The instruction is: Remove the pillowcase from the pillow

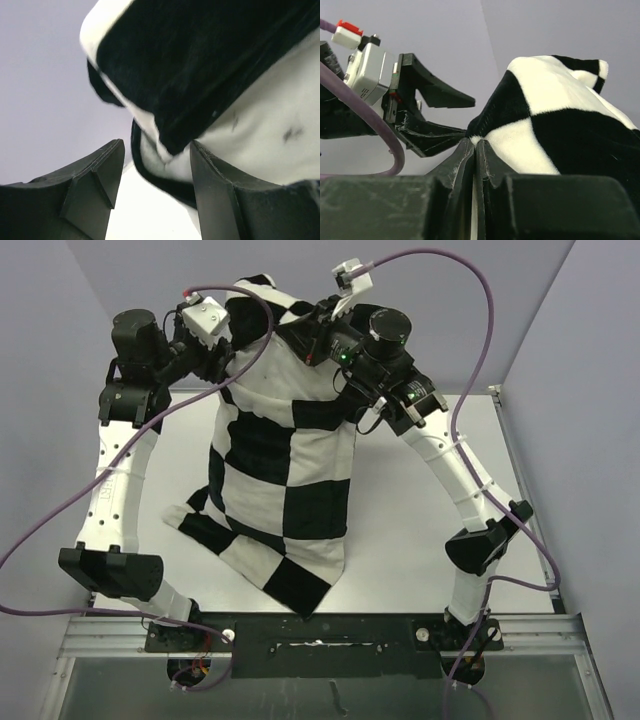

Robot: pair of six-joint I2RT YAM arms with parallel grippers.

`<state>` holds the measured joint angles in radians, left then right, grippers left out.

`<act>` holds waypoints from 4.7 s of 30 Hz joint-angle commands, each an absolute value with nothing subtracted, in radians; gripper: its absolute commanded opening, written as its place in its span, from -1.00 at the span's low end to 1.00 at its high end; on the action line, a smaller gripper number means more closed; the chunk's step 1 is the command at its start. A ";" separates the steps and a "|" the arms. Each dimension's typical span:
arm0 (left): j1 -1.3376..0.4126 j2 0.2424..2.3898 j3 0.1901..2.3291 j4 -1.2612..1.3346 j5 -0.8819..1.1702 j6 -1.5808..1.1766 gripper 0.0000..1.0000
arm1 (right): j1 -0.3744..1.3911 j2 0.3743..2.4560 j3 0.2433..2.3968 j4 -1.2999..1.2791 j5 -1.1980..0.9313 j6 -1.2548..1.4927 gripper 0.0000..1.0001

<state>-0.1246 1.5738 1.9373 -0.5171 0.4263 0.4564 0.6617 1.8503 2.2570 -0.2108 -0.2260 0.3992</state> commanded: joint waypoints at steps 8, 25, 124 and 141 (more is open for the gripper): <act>-0.142 1.485 2.026 -0.449 0.664 0.391 0.07 | 0.737 1.835 2.422 -0.180 -0.372 0.384 -1.00; -0.238 1.408 1.851 -0.133 0.402 0.477 0.05 | 0.783 1.846 2.418 -0.245 -0.386 0.360 -1.00; -0.347 1.356 1.999 -0.680 0.720 0.061 -1.00 | 1.052 1.371 1.357 0.215 0.526 -0.192 0.97; -0.347 1.323 1.998 -0.755 0.686 0.095 -1.00 | 0.932 1.348 1.338 0.270 0.150 -0.288 0.92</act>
